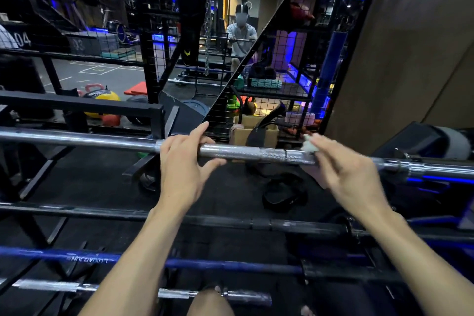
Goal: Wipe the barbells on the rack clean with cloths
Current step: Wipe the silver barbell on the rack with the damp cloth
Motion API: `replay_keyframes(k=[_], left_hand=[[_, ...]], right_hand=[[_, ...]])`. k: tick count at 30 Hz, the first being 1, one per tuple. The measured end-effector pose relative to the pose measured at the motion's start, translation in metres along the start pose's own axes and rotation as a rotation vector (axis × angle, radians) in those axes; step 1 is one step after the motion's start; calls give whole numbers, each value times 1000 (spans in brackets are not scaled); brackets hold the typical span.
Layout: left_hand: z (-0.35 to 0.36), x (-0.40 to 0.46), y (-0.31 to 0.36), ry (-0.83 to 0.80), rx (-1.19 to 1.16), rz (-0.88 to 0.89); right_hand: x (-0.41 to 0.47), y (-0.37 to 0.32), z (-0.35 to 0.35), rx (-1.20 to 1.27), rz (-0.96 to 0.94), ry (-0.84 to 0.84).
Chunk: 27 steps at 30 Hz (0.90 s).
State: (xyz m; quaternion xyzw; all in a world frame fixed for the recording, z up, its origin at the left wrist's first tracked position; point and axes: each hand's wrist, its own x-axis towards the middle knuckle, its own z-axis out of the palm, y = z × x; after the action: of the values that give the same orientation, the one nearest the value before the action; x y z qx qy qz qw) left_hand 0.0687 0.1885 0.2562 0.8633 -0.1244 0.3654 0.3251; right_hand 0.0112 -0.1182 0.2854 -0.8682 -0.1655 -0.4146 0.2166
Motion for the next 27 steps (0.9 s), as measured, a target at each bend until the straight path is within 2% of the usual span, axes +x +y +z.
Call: replay_keyframes(k=[2,3,6,9,11,15,21,24,27], left_hand=[[1,-1,0,-9,10,2],[2,-2,1,-17,22,5],[1,-3,4,-34,73,19],[-3,-4,7,-49,114,50],[-5,-5,8,-59,121,63],[-6,-4,10,-66,131,46],[-6,-3,8,-75,127,34],[-5,-4,9,-70,109,25],[-5,-5,10,-65,91,30]], right_hand=[[0,18,-26,-59,135,80],[1,22,-34,-107,176,69],[-1,23,-32,-130,325,-125],[0,16,-22,-63,413,-201],[3,10,-14,-109,373,-232],[8,-12,24,-436,175,-224],[30,-55,62,-405,37,-309],[46,-51,56,-465,48,-412],[73,-54,55,-443,167,-602]])
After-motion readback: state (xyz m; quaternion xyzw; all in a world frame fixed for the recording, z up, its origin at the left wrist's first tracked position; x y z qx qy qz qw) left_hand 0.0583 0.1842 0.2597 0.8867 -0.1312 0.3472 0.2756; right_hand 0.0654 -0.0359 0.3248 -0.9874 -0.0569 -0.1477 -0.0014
